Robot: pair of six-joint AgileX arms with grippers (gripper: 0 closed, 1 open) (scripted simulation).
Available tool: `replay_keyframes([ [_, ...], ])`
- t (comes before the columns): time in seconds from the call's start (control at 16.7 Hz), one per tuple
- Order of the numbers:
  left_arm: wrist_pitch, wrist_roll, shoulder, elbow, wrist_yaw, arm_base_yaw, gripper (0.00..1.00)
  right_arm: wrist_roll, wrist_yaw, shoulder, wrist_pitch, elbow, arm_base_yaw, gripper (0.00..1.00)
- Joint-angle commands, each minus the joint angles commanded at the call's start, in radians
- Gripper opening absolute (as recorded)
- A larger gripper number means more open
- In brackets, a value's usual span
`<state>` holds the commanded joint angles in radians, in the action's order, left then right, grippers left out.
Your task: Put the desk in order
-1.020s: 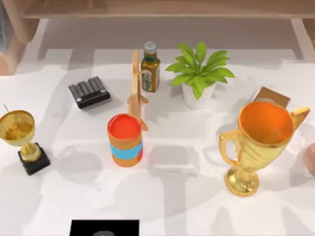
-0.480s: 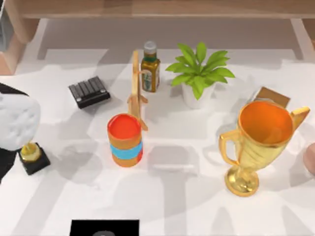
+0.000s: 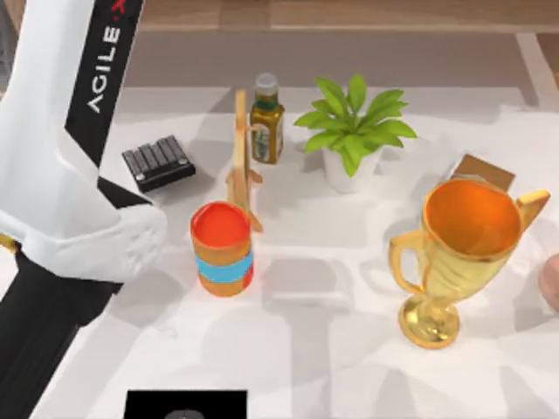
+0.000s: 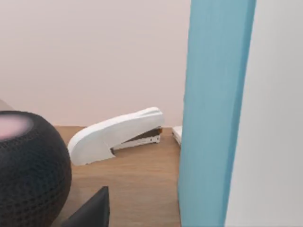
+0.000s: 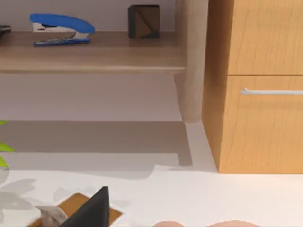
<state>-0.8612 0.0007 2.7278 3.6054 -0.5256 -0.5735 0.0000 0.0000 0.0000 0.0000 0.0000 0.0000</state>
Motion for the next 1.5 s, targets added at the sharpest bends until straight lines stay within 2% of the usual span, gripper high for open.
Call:
replay_keyframes([
  [0.48, 0.000, 0.000, 0.011, 0.012, 0.000, 0.002, 1.00, 0.000, 0.000, 0.000, 0.000, 0.000, 0.000, 1.00],
  [0.84, 0.093, 0.001, -0.036, -0.131, 0.018, 0.018, 1.00, 0.000, 0.000, 0.000, 0.000, 0.000, 0.000, 1.00],
  [1.08, 0.100, 0.001, -0.040, -0.139, 0.019, 0.019, 1.00, 0.000, 0.000, 0.000, 0.000, 0.000, 0.000, 1.00],
  [1.5, 0.100, 0.001, -0.040, -0.139, 0.019, 0.019, 0.47, 0.000, 0.000, 0.000, 0.000, 0.000, 0.000, 1.00],
])
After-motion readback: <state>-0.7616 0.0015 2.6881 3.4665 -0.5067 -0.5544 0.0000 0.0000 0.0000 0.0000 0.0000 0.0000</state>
